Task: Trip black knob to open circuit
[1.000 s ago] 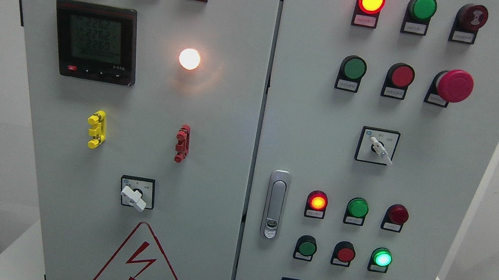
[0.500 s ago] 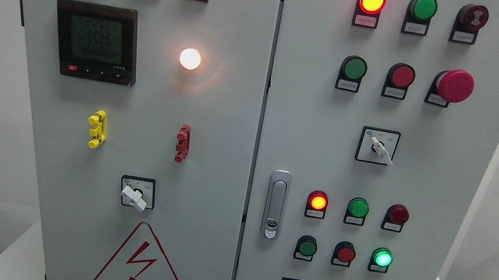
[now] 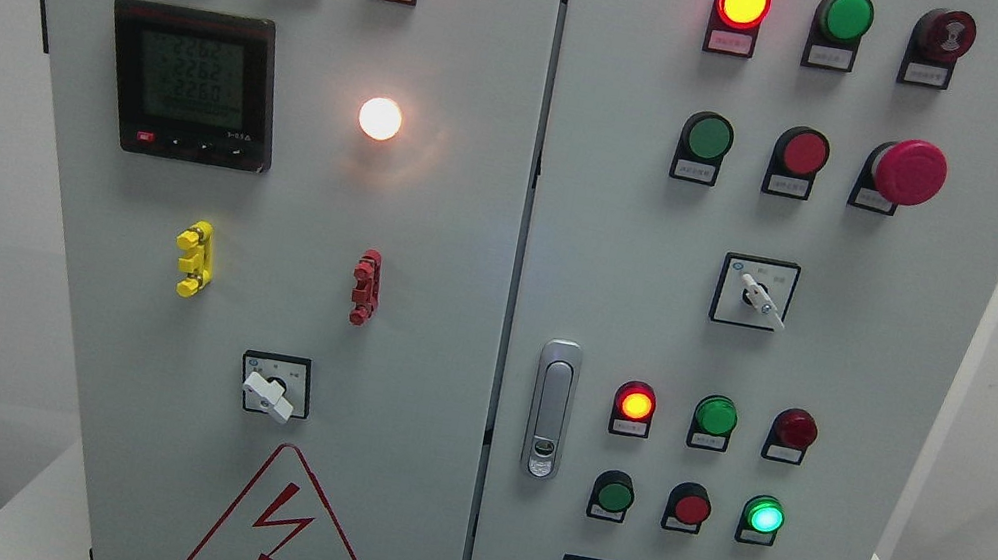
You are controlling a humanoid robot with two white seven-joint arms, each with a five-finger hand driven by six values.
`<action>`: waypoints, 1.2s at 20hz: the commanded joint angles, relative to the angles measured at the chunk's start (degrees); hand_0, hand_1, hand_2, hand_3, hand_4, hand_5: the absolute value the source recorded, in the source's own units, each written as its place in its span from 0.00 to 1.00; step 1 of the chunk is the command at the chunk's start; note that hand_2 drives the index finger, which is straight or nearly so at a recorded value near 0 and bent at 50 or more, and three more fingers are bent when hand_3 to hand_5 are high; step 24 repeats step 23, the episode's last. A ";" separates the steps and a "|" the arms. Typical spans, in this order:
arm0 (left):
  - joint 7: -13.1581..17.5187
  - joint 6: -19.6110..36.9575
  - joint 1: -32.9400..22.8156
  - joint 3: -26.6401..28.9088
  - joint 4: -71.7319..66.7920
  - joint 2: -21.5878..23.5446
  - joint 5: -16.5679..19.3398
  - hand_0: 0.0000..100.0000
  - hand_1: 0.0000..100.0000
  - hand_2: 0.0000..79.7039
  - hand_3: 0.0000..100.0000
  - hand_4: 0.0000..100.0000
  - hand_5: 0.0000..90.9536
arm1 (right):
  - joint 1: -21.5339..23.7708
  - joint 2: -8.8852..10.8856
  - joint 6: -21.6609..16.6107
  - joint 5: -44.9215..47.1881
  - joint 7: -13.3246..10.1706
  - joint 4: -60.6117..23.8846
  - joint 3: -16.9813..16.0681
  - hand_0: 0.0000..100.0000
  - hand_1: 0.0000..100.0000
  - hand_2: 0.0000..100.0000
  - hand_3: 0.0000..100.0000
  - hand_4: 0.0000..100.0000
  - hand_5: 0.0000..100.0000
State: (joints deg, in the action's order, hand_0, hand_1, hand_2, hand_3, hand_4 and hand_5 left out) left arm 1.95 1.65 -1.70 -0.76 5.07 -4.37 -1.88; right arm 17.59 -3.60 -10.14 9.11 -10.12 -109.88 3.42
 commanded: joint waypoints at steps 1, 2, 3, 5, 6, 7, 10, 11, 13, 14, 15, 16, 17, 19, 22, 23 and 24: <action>-0.02 -0.07 0.03 0.05 -0.06 -0.03 -0.14 0.12 0.39 0.00 0.00 0.00 0.00 | 0.25 0.09 -1.02 0.12 0.72 -1.66 0.44 0.09 0.00 0.01 0.18 0.10 0.00; -0.02 -0.07 0.03 0.05 -0.06 -0.03 -0.14 0.12 0.39 0.00 0.00 0.00 0.00 | 0.25 0.09 -1.02 0.12 0.72 -1.66 0.44 0.08 0.00 0.01 0.16 0.08 0.00; -0.02 -0.07 0.03 0.05 -0.06 -0.03 -0.14 0.12 0.39 0.00 0.00 0.00 0.00 | 0.25 0.17 -1.02 0.21 0.72 -1.66 0.44 0.08 0.00 0.00 0.16 0.07 0.00; -0.02 -0.07 0.03 0.05 -0.06 -0.03 -0.14 0.12 0.39 0.00 0.00 0.00 0.00 | 0.25 0.17 -1.02 0.21 0.72 -1.66 0.44 0.08 0.00 0.00 0.14 0.04 0.00; -0.02 -0.07 0.03 0.05 -0.06 -0.03 -0.14 0.12 0.39 0.00 0.00 0.00 0.00 | 0.25 0.17 -1.02 0.21 0.72 -1.66 0.44 0.08 0.00 0.00 0.14 0.04 0.00; -0.02 -0.07 0.03 0.05 -0.06 -0.03 -0.14 0.12 0.39 0.00 0.00 0.00 0.00 | 0.25 0.17 -1.02 0.21 0.72 -1.66 0.44 0.07 0.00 0.00 0.13 0.03 0.00; -0.02 -0.07 0.03 0.05 -0.06 -0.03 -0.14 0.12 0.39 0.00 0.00 0.00 0.00 | 0.34 0.09 -1.02 0.21 0.72 -1.66 0.53 0.07 0.00 0.00 0.11 0.01 0.00; -0.02 0.02 0.03 0.05 -0.06 -0.03 -0.14 0.12 0.39 0.00 0.00 0.00 0.00 | 0.34 0.09 -1.02 0.21 0.72 -1.66 0.53 0.07 0.00 0.00 0.11 0.01 0.00; -0.02 -0.07 0.03 0.05 -0.06 -0.03 -0.14 0.12 0.39 0.00 0.00 0.00 0.00 | 0.34 0.09 -1.02 0.21 0.72 -1.66 0.53 0.06 0.00 0.00 0.10 0.00 0.00; -0.02 0.02 0.03 0.05 -0.06 -0.03 -0.14 0.12 0.39 0.00 0.00 0.00 0.00 | 0.34 0.17 -1.02 0.21 0.72 -1.66 0.44 0.06 0.00 0.00 0.10 0.00 0.00; -0.02 -0.07 0.03 0.05 -0.06 -0.03 -0.14 0.12 0.39 0.00 0.00 0.00 0.00 | 0.34 0.09 -1.02 0.21 0.72 -1.66 0.44 0.06 0.00 0.00 0.10 0.00 0.00; -0.02 -0.07 0.11 0.05 -0.06 -0.03 -0.14 0.12 0.39 0.00 0.00 0.00 0.00 | 0.34 0.17 -1.02 0.21 0.72 -1.66 0.44 0.06 0.00 0.00 0.10 0.00 0.00; -0.02 -0.07 0.03 0.05 -0.06 -0.03 -0.14 0.12 0.39 0.00 0.00 0.00 0.00 | 0.34 0.17 -1.02 0.21 0.72 -1.66 0.53 0.06 0.00 0.00 0.10 0.00 0.00; -0.02 -0.07 0.03 0.05 -0.06 -0.11 -0.14 0.12 0.39 0.00 0.00 0.00 0.00 | 0.34 0.17 -1.02 0.21 0.72 -1.66 0.53 0.06 0.00 0.00 0.09 0.00 0.00; -0.02 0.02 0.03 0.05 -0.06 -0.03 -0.14 0.12 0.39 0.00 0.00 0.00 0.00 | 0.34 0.17 -1.02 0.21 0.72 -1.66 0.53 0.06 0.00 0.00 0.08 0.00 0.00; -0.02 -0.07 0.03 0.05 -0.06 -0.03 -0.14 0.12 0.39 0.00 0.00 0.00 0.00 | 0.34 0.17 -1.02 0.21 0.72 -1.66 0.53 0.06 0.00 0.00 0.08 0.00 0.00; -0.02 -0.07 0.03 0.05 -0.06 -0.03 -0.14 0.12 0.39 0.00 0.00 0.00 0.00 | 0.34 0.17 -1.02 0.21 0.72 -1.66 0.53 0.06 0.00 0.00 0.08 0.00 0.00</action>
